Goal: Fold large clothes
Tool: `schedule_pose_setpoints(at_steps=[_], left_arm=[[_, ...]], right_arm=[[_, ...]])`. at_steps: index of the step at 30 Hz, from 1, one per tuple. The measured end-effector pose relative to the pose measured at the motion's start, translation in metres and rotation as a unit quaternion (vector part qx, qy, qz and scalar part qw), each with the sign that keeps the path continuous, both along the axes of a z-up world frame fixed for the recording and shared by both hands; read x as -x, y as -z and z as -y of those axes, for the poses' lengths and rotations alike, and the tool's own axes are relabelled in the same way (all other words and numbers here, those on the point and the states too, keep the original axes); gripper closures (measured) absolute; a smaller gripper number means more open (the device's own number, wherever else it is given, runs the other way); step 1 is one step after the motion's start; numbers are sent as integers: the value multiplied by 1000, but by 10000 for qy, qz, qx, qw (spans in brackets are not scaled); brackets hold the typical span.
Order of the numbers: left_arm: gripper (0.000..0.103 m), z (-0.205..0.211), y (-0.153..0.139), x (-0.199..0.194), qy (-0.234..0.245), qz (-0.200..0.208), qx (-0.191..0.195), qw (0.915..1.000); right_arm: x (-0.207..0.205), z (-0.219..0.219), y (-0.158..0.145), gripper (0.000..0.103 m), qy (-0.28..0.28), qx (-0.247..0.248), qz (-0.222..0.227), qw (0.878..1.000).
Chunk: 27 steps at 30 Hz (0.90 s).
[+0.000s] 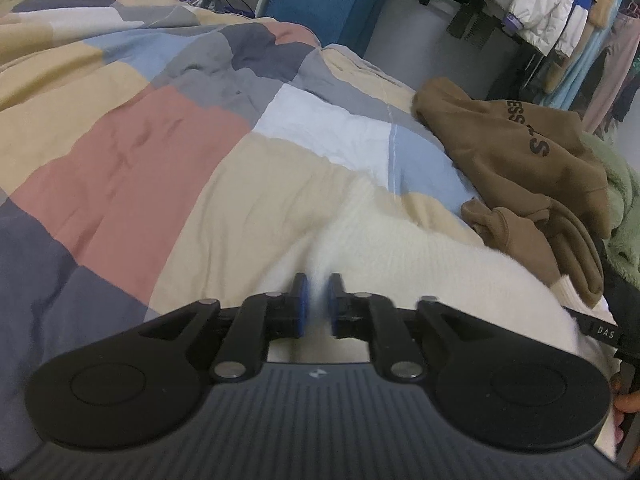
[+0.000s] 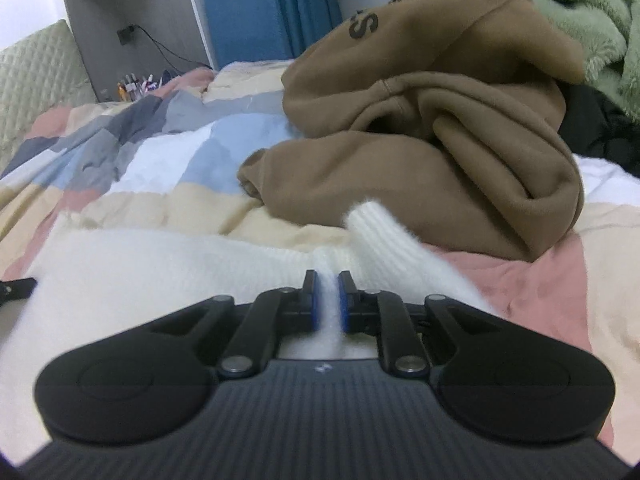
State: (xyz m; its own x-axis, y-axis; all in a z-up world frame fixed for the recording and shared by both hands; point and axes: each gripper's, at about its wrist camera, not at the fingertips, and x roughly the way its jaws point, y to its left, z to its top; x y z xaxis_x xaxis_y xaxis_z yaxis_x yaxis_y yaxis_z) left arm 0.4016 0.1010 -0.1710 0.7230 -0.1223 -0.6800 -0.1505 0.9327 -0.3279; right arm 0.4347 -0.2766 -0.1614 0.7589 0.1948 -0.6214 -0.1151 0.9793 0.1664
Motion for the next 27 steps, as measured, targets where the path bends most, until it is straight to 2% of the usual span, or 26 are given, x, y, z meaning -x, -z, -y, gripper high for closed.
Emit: schedule_pose_setpoints(at_steps=[1, 4, 7, 10, 14, 23, 25, 26, 27], left_arm=[[77, 2, -4, 3, 29, 20, -34, 10000], [66, 11, -16, 21, 241, 200, -201, 9993], [64, 22, -30, 40, 285, 370, -500, 9977], [64, 30, -44, 59, 414, 522, -360, 9971], [64, 48, -62, 87, 560, 716, -529, 9945], [64, 98, -81, 150, 1004, 768, -188, 9918], [64, 105, -84, 161, 1016, 702, -18, 9923], [64, 107, -84, 165, 977, 635, 61, 9932], [64, 109, -84, 170, 897, 570, 179, 9942]], right_arm=[[3, 1, -4, 87, 47, -20, -34, 10000], [20, 6, -19, 87, 113, -264, -15, 9996], [43, 12, -35, 87, 196, -537, 103, 9983], [71, 18, -46, 87, 263, -865, 198, 9957], [112, 18, -58, 87, 280, -1089, 203, 9934], [197, 12, -56, 87, 87, -2113, -143, 9773], [207, 10, -52, 73, 106, -2218, -265, 9747], [211, 11, -50, 52, 128, -2343, -309, 9716], [214, 13, -46, 37, 166, -2547, -384, 9661]])
